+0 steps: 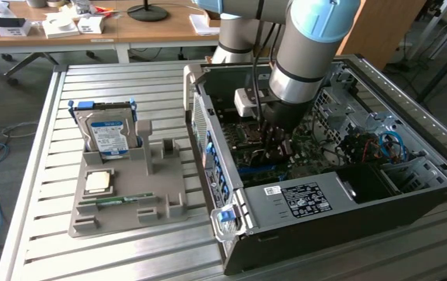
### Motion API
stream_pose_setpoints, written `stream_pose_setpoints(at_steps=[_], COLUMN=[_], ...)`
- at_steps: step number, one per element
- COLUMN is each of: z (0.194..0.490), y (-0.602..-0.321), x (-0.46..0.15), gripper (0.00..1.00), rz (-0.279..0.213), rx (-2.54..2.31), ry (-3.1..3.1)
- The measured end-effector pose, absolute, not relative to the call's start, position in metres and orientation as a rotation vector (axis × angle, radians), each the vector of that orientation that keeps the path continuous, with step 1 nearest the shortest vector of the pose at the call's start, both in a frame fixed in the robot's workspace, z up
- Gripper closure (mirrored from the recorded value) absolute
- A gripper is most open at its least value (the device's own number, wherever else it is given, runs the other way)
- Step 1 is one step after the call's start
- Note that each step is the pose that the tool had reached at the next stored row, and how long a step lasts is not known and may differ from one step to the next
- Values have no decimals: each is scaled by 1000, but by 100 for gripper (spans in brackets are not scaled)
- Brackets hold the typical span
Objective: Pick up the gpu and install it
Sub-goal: 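Insert the gpu into the slot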
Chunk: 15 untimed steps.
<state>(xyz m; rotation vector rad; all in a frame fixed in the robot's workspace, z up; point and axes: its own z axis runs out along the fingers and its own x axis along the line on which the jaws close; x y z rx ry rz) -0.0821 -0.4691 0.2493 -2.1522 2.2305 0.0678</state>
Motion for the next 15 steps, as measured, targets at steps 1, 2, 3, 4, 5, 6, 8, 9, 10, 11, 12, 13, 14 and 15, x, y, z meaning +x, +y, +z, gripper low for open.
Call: stream_pose_setpoints(at_steps=[1,2,3,4,5,6,8,9,10,11,12,13,14,15], z=[249,249,249,249,249,249,248,248,248,248,248,248,248,248], y=[-469,-469,-469,-469,-469,-469,-469,-469,-469,-469,-469,-469,-469,-469], x=[-82,-82,-82,-82,-82,-82,-82,-82,-82,-82,-82,-82,-82,-82], gripper=[74,74,74,74,74,74,74,74,74,74,74,74,74,74], rz=[68,68,68,68,68,68,69,69,69,69,69,69,69,69], rx=[-2152,-2152,-2152,-2152,-2152,-2152,-2152,-2152,-2152,-2152,-2152,-2152,-2152,-2152], ry=[2231,2230,2230,2230,2230,2230,2230,2230,2230,2230,2230,2230,2230,2230])
